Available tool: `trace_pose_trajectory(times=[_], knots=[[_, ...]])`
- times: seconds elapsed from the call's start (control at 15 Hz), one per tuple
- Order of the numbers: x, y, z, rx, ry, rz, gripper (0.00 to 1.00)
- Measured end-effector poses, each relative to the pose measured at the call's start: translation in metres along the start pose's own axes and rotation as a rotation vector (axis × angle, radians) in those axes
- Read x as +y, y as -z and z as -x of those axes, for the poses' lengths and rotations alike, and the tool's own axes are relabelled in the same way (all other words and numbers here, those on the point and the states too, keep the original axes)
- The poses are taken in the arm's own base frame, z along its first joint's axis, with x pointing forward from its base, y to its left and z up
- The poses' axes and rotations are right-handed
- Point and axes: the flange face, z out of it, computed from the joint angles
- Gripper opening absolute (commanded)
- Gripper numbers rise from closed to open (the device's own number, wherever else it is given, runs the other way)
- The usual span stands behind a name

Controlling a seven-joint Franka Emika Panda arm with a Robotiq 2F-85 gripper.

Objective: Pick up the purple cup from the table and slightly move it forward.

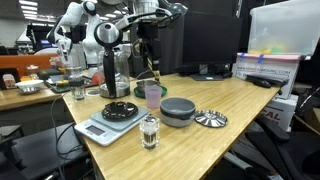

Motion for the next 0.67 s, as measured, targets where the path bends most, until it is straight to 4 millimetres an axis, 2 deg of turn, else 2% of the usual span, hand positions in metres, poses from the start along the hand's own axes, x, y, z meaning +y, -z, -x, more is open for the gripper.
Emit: trace_pose_trajectory(times=[0.4, 0.67], knots=[[0.0, -0.001, 0.0, -0.002, -0.002, 0.002, 1.0], [-0.013, -0.01, 0.002, 0.002, -0.01, 0.002, 1.0]])
